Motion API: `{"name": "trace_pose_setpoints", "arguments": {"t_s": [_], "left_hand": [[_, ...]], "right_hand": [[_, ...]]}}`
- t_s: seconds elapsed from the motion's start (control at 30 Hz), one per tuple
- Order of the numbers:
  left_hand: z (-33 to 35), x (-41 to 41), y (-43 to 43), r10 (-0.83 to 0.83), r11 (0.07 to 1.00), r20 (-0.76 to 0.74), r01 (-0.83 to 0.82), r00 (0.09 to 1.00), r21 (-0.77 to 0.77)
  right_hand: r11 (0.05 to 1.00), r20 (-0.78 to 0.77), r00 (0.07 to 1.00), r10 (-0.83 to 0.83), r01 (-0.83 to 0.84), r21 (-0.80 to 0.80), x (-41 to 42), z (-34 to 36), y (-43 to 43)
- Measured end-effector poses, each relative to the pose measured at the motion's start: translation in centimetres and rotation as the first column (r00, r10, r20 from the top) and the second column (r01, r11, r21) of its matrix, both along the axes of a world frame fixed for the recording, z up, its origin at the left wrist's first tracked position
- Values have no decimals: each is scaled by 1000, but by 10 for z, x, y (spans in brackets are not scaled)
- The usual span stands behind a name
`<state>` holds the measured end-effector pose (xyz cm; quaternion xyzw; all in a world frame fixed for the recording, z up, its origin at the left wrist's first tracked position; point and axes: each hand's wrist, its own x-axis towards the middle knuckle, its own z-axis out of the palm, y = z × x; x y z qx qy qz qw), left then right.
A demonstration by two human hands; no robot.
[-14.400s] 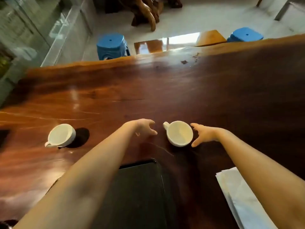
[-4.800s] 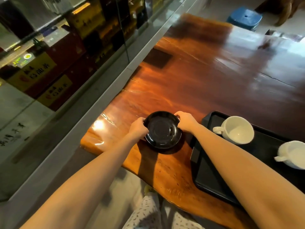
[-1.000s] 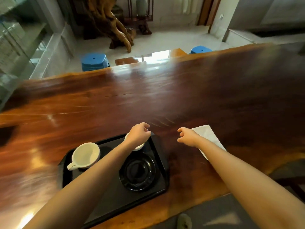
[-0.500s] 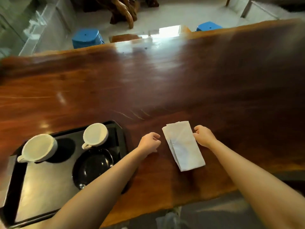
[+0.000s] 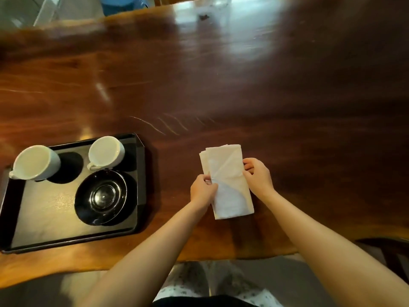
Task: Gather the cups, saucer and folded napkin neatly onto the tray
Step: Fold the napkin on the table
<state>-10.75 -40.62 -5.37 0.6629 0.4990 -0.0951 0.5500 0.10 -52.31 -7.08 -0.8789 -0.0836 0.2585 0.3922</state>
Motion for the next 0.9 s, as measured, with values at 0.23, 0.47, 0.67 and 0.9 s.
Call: {"name": "trace_pose_setpoints", "arguments": {"t_s": [0.23, 0.47, 0.67, 0.9], "left_hand": [[2, -15, -3, 114, 992, 77, -110, 991, -58], [-11, -25, 8, 156, 988, 75, -156, 985, -11], [-12, -15, 19, 123, 990, 97, -129, 988, 63], [-22, 21, 40, -25, 928, 120, -21, 992, 371]], "right_hand": [[992, 90, 995, 39, -50, 120, -7, -1, 3], [996, 139, 988, 61, -69, 55, -16, -8, 16], [999, 109, 993, 45, -44, -12, -17, -14, 19], [997, 114, 994, -5, 13, -71, -11, -13, 23]]}}
